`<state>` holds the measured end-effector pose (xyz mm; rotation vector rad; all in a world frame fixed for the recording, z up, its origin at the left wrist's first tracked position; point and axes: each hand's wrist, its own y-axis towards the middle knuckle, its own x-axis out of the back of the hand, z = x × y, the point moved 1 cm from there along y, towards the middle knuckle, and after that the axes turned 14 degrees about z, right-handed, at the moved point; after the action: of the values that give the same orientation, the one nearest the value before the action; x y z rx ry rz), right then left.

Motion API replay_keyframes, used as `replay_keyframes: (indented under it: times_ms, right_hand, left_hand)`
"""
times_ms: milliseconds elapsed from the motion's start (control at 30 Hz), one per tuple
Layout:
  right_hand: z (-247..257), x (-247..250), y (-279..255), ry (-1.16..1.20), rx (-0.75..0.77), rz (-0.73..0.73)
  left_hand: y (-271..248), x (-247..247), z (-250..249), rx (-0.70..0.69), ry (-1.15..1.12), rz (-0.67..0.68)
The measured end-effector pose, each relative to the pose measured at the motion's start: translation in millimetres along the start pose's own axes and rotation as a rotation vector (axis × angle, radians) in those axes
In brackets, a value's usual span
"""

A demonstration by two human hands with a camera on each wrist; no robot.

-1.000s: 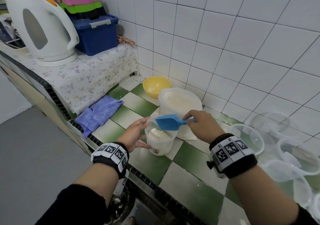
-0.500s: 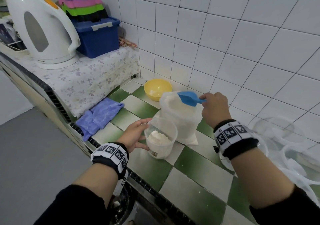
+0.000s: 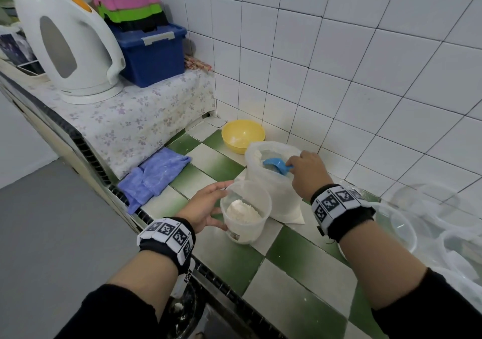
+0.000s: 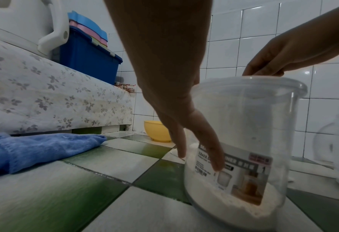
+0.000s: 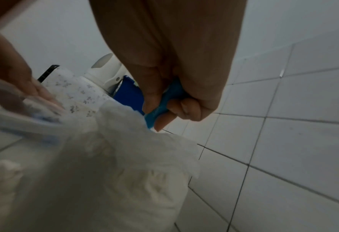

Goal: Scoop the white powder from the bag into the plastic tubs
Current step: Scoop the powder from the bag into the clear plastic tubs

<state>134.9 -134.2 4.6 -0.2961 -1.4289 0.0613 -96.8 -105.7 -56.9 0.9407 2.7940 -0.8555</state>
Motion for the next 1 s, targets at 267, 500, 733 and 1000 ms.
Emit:
replay_keyframes:
  times_ms: [267, 500, 733, 1000]
  right_hand:
    - [-12, 2, -5, 0.410, -0.171, 0.091]
    - [-25, 0, -13, 0.804, -0.268, 0.097]
    - [-40, 8, -23, 0.984, -0.276, 0.053]
    - [-44, 18, -44, 1.089, -0.139, 0.094]
  left_hand:
    - [-1, -1, 2, -0.001, -0.008, 0.010]
    - [-4, -1, 5, -0.010, -0.025, 0.025]
    - [-4, -2, 7, -0.011, -0.025, 0.019]
    - [-4, -5, 8, -0.004, -0.032, 0.030]
